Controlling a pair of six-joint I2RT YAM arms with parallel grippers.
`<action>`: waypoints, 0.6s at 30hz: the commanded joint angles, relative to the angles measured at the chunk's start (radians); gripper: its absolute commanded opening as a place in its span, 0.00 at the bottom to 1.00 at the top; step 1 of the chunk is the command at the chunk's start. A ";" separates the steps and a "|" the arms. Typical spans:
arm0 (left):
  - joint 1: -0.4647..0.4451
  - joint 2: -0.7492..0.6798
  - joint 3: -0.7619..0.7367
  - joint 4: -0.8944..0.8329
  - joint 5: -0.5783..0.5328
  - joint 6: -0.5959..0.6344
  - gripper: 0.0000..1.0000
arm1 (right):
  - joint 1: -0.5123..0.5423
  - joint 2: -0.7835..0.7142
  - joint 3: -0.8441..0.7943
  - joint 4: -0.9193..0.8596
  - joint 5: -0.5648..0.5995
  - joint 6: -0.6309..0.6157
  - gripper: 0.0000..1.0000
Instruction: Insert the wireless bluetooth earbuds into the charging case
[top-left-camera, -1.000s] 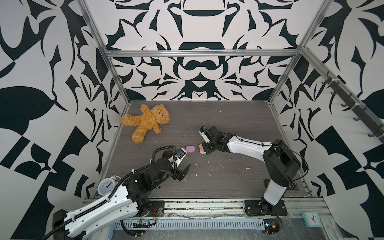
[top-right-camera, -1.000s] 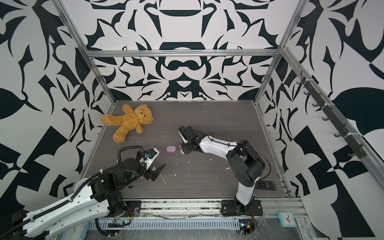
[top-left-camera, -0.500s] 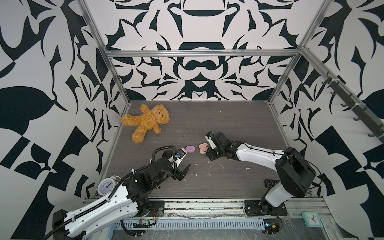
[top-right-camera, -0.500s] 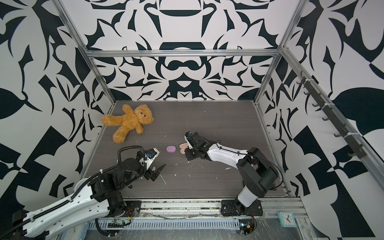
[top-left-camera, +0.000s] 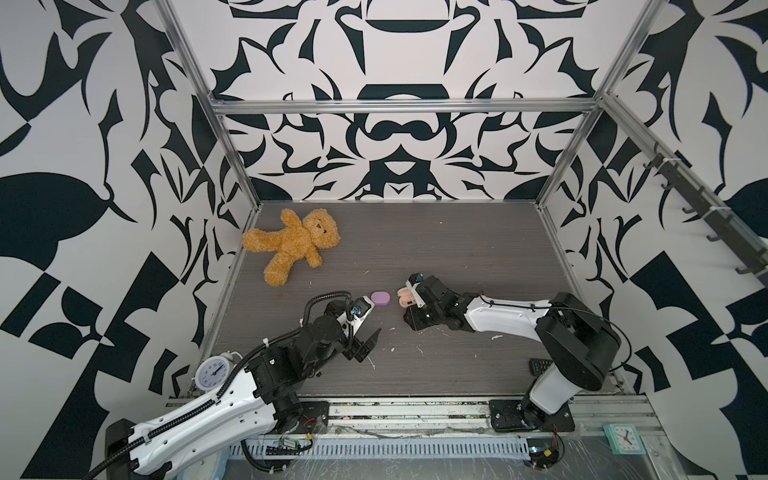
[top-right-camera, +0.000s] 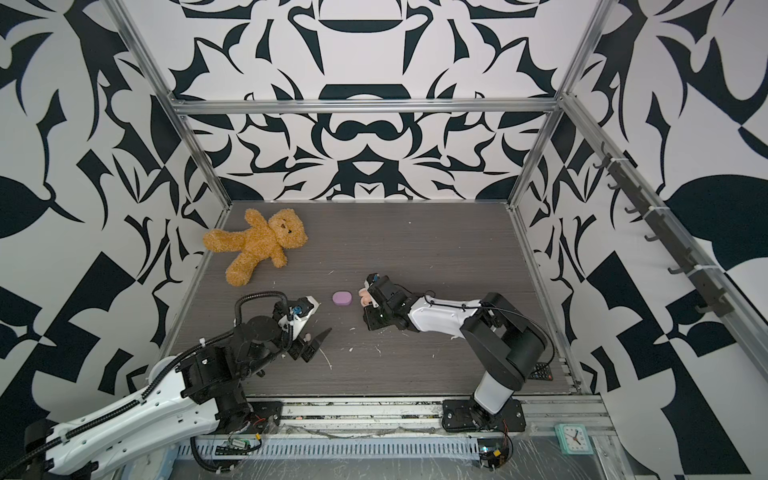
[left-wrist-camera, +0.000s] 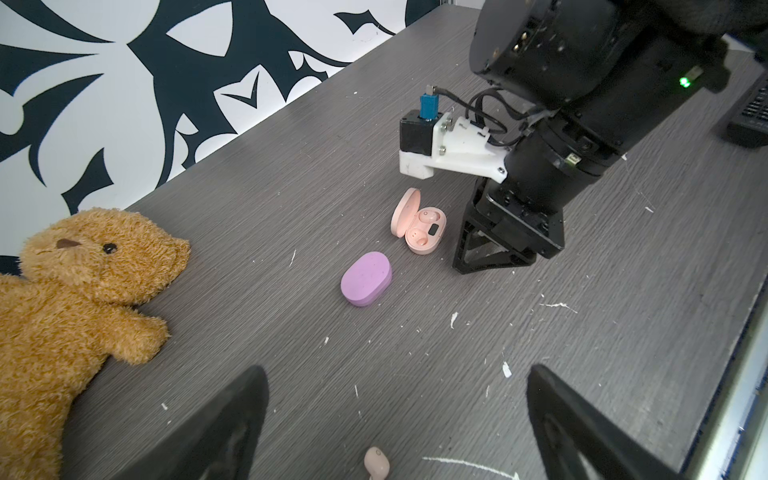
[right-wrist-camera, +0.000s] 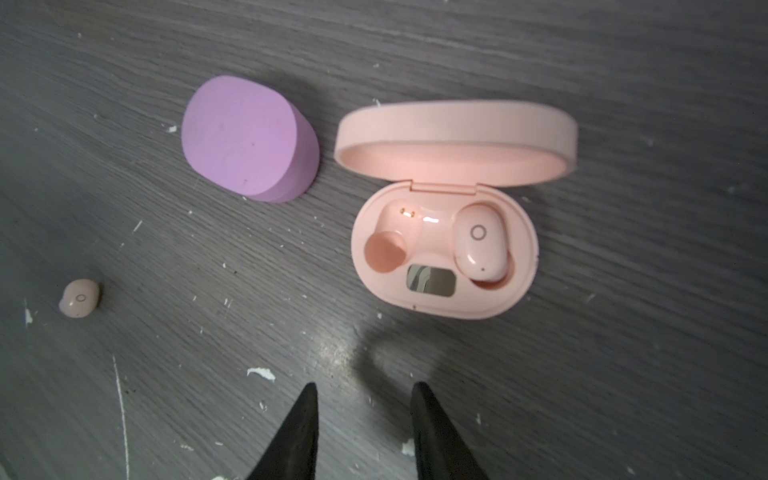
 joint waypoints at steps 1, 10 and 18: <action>0.003 -0.007 -0.012 -0.001 0.005 0.004 0.99 | 0.007 -0.002 0.016 0.048 0.033 0.032 0.40; 0.003 -0.008 -0.012 -0.002 0.005 0.004 0.99 | 0.028 0.033 0.020 0.088 0.071 0.067 0.40; 0.003 -0.009 -0.011 -0.003 0.005 0.003 0.99 | 0.044 0.079 0.036 0.119 0.076 0.106 0.40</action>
